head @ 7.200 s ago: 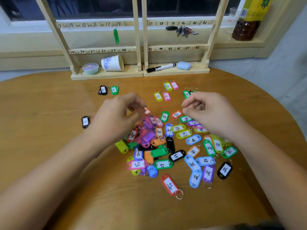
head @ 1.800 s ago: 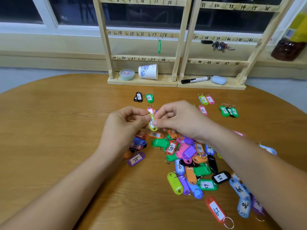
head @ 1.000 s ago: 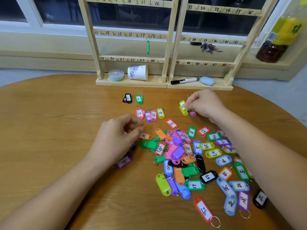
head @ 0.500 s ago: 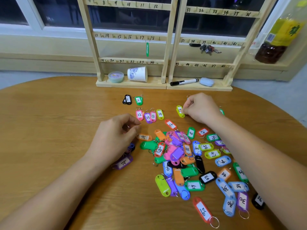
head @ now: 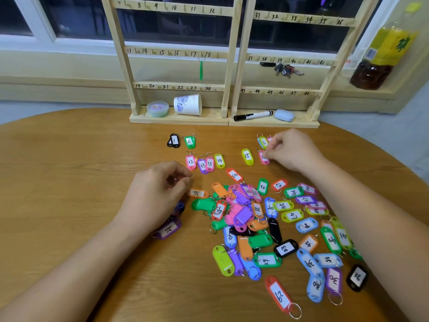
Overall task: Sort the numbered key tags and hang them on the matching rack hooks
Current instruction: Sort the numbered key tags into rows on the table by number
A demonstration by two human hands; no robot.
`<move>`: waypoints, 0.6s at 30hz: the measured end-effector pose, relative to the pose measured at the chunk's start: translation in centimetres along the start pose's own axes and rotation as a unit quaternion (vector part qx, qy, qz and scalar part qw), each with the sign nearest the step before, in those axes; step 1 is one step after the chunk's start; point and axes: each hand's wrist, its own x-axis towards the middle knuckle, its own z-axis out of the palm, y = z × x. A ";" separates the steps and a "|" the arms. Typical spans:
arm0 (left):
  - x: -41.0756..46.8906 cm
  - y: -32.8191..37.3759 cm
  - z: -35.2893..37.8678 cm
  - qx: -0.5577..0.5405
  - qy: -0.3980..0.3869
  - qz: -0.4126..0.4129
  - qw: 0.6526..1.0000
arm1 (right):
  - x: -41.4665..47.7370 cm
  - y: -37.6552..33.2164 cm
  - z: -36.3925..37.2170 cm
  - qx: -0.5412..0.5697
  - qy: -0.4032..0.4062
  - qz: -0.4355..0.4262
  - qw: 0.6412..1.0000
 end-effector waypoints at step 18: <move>-0.1 -0.2 0.1 0.001 -0.003 0.005 1.000 | -1.0 -2.4 1.4 0.021 -0.001 -0.076 0.997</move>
